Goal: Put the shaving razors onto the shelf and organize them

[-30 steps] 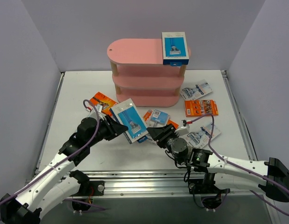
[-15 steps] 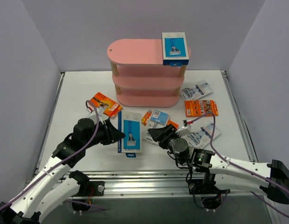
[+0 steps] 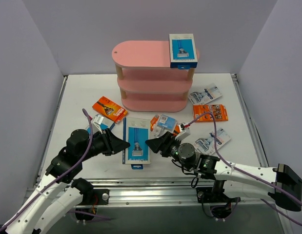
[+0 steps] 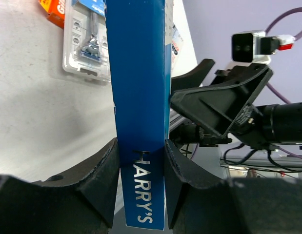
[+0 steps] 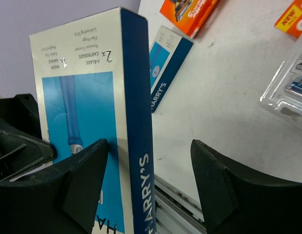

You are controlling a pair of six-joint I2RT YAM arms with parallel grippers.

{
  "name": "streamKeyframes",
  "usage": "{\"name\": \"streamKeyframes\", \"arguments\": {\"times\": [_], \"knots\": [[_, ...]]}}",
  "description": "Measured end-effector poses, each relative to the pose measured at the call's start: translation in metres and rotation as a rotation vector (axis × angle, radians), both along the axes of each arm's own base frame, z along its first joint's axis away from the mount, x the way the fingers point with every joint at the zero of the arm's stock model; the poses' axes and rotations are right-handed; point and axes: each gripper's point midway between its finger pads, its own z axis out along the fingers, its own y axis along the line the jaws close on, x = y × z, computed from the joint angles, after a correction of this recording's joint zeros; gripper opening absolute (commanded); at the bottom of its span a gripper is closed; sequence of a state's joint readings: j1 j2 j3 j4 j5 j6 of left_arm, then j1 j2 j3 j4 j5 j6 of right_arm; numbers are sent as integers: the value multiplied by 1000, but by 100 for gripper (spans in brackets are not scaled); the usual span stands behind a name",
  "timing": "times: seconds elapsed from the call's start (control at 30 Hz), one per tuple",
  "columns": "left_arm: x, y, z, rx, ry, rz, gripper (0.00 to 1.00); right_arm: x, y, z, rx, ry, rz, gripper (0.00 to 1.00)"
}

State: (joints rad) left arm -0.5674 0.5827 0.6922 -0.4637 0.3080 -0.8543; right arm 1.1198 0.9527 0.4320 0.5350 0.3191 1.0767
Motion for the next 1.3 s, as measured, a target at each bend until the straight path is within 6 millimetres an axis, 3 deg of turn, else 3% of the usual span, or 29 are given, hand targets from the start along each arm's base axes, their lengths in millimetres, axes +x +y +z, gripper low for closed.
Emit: {"name": "streamKeyframes", "arguments": {"times": [0.37, 0.6, 0.67, 0.77, 0.8, 0.9, 1.1, 1.17, 1.3], "knots": [[-3, -2, -7, -53, 71, 14, 13, -14, 24, 12, 29, -69, 138, 62], [-1, -2, -1, -80, 71, 32, 13, -13, 23, 11, 10, -94, 140, 35], [0, -2, -2, -78, 73, 39, 16, -12, 22, 10, 4, -95, 133, 32], [3, -1, -2, -78, 75, 46, 18, -10, 21, 10, 2, -96, 124, 17], [3, -2, -2, -78, 75, 47, 21, -10, 21, 10, 2, -96, 123, 9], [4, -1, -3, -77, 79, 49, 26, -9, 20, 10, 0, -95, 120, 0], [6, -1, -5, -80, 85, 59, 44, -8, 18, 9, -3, -91, 105, 0], [6, -1, -5, -79, 84, 59, 58, -7, 18, 9, 0, -87, 101, 0], [7, -1, -7, -83, 88, 63, 72, -10, 19, 9, 18, -72, 105, 0]]}}
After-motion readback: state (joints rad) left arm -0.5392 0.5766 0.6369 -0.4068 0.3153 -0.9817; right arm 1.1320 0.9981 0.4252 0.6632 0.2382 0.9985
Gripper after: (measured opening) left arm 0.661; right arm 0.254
